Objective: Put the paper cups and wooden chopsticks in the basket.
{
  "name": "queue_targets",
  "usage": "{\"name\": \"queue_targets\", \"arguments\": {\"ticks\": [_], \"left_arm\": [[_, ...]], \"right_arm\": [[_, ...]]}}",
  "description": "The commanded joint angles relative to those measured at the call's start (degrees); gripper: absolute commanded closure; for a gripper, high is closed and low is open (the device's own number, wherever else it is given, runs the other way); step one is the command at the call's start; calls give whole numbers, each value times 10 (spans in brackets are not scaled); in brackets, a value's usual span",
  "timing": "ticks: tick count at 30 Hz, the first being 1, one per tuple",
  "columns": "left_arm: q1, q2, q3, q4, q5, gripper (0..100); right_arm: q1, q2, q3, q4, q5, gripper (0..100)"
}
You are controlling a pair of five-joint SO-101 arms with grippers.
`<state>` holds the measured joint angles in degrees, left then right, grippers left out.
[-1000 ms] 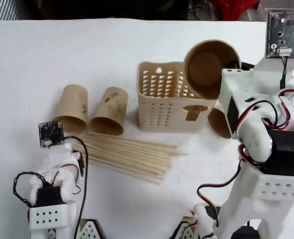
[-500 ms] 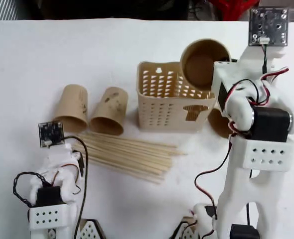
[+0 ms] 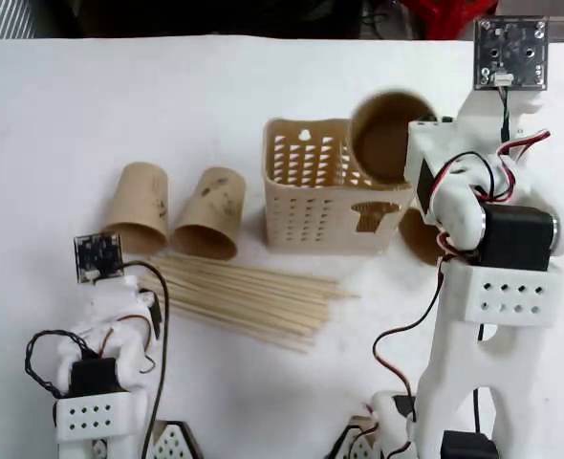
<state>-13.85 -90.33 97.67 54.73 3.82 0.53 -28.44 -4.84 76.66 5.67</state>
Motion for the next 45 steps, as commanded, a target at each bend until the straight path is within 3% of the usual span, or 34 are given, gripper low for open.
{"name": "queue_targets", "arguments": {"ticks": [1,15,25,30,35,45], "left_arm": [[0,-5,-3,3,4,915],[0,-5,-3,3,4,915],[0,-5,-3,3,4,915],[0,-5,-3,3,4,915],[0,-5,-3,3,4,915],[0,-5,-3,3,4,915]], "right_arm": [[-6,-7,-4,5,-4,824],[22,-7,-4,11,-2,807],[193,-8,-4,58,250,805],[223,-10,25,57,355,805],[223,-54,132,11,425,804],[218,-285,541,-215,525,804]]}}
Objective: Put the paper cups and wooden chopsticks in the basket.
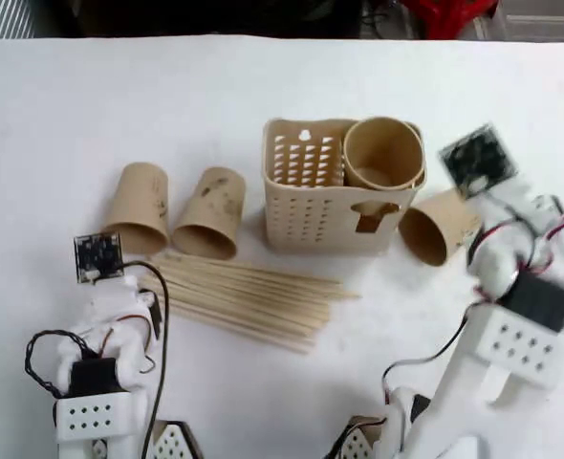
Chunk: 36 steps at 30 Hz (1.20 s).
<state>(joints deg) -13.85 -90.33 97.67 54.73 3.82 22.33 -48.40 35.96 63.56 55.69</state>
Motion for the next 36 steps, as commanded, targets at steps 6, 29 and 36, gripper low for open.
{"name": "queue_targets", "arguments": {"ticks": [6,29,36], "left_arm": [[0,-5,-3,3,4,915],[0,-5,-3,3,4,915],[0,-5,-3,3,4,915]], "right_arm": [[-34,-180,322,-177,68,804],[-48,-108,433,-380,-26,732],[-49,74,331,-385,-171,731]]}}
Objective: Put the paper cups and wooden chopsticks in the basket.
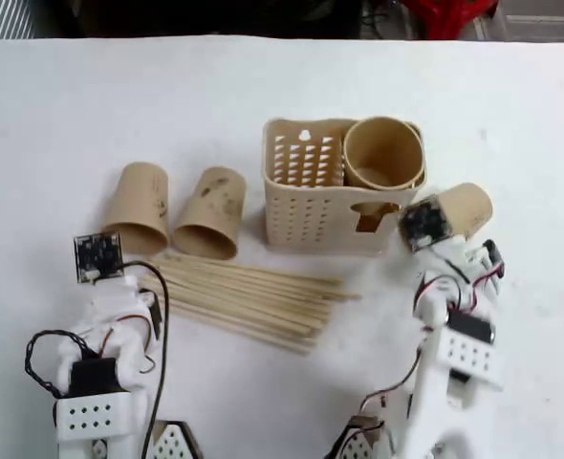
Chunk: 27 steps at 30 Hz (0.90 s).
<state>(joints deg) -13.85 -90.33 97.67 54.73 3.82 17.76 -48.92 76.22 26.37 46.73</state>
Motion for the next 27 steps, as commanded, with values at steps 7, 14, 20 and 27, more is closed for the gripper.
{"name": "queue_targets", "arguments": {"ticks": [7,14,20,27], "left_arm": [[0,-5,-3,3,4,915],[0,-5,-3,3,4,915],[0,-5,-3,3,4,915],[0,-5,-3,3,4,915]], "right_arm": [[-3,154,-116,-35,-157,732],[39,171,-120,-90,-160,733],[97,194,-142,-107,-159,733],[163,267,-204,-106,-155,733]]}}
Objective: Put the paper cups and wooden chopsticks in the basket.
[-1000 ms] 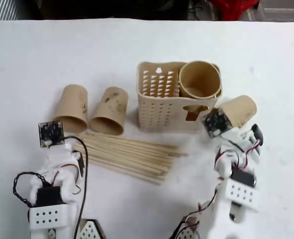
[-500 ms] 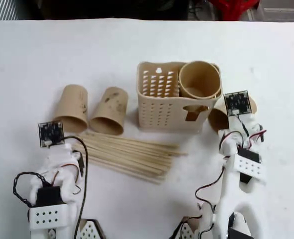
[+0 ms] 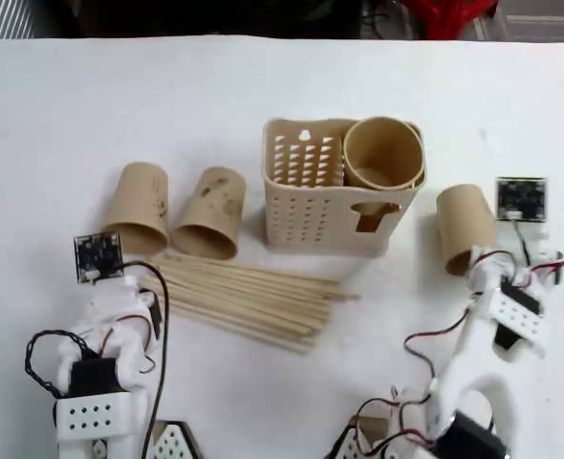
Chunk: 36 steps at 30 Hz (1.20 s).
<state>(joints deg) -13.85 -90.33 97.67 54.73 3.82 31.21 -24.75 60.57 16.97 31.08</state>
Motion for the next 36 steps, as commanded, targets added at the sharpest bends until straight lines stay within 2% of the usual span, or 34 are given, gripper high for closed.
{"name": "queue_targets", "arguments": {"ticks": [1,10,18,24,28,31,35,36], "left_arm": [[0,-5,-3,3,4,915],[0,-5,-3,3,4,915],[0,-5,-3,3,4,915],[0,-5,-3,3,4,915],[0,-5,-3,3,4,915],[0,-5,-3,3,4,915],[0,-5,-3,3,4,915],[0,-5,-3,3,4,915]], "right_arm": [[32,36,-51,-15,3,733],[22,114,-107,-21,12,734],[-6,126,-98,-140,125,732],[-43,126,-38,-231,234,733],[-66,126,14,-295,268,734],[-74,126,40,-324,269,792],[-71,126,46,-327,269,980],[-68,126,47,-326,269,990]]}}
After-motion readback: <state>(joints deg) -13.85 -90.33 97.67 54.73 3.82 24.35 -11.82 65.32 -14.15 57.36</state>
